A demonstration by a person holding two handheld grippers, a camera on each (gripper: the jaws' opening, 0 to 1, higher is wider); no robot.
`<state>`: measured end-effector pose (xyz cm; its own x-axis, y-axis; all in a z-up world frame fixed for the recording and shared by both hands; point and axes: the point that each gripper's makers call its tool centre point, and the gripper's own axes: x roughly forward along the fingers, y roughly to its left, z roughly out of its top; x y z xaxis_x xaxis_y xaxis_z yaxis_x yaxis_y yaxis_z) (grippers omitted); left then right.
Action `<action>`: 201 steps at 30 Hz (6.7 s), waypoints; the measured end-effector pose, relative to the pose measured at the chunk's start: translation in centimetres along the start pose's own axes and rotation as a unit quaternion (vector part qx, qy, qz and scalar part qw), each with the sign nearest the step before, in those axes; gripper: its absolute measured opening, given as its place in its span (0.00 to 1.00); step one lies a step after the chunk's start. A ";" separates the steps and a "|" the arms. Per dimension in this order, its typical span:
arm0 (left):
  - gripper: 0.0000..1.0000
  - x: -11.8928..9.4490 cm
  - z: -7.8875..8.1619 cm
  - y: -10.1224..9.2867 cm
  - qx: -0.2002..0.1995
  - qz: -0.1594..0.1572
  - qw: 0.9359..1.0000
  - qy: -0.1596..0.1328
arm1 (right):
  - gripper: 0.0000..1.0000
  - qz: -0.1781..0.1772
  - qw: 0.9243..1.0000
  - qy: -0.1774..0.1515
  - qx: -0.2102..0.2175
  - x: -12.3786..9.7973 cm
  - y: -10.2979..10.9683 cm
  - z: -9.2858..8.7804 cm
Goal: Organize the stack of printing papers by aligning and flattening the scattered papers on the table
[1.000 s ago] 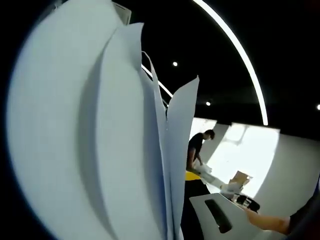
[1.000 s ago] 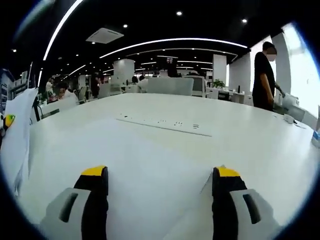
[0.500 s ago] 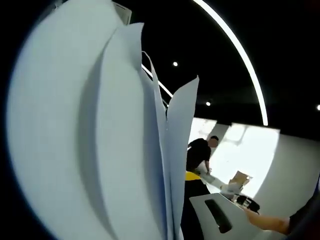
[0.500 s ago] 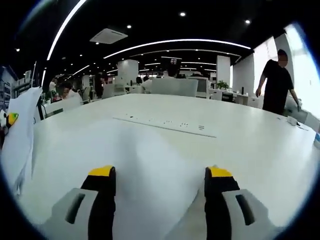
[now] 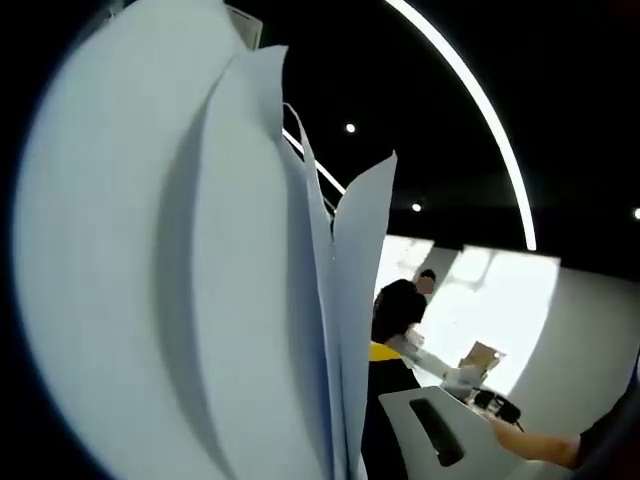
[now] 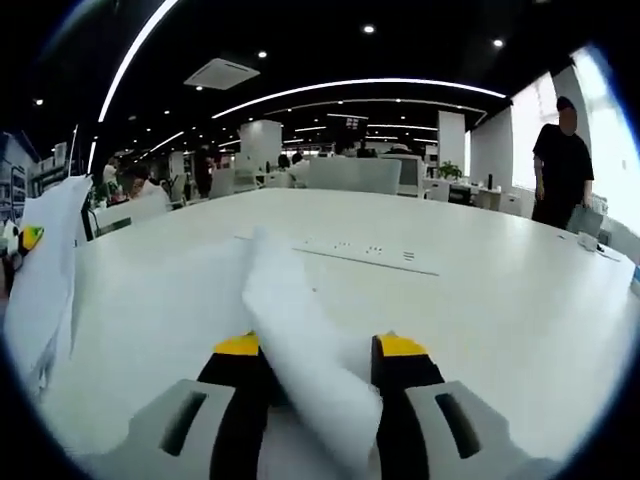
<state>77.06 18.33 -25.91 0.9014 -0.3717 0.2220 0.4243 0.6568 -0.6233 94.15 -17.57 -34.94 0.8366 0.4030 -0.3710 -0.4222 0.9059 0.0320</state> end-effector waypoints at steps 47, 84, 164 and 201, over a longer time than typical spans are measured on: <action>0.06 0.2 -0.3 0.0 0.022 0.004 1.000 0.008 | 0.00 0.054 0.976 -0.114 0.176 -5.3 1.8 3.2; 0.07 0.2 -0.5 -0.1 0.023 0.004 1.000 0.008 | 0.00 0.107 0.928 -0.180 0.308 -6.2 0.7 6.0; 0.07 0.2 -0.8 -0.1 0.041 0.007 0.999 0.015 | 0.00 0.216 0.870 -0.288 0.337 -12.1 5.1 14.4; 0.07 0.2 -1.0 -0.6 0.045 0.006 0.999 0.019 | 0.00 0.253 0.853 -0.323 0.322 -14.9 8.1 17.8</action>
<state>76.94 17.22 -26.23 0.9035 -0.3866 0.1851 0.4207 0.7173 -0.5553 84.44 -13.91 -12.60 0.7105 0.5626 0.4227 -0.6802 0.3952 0.6173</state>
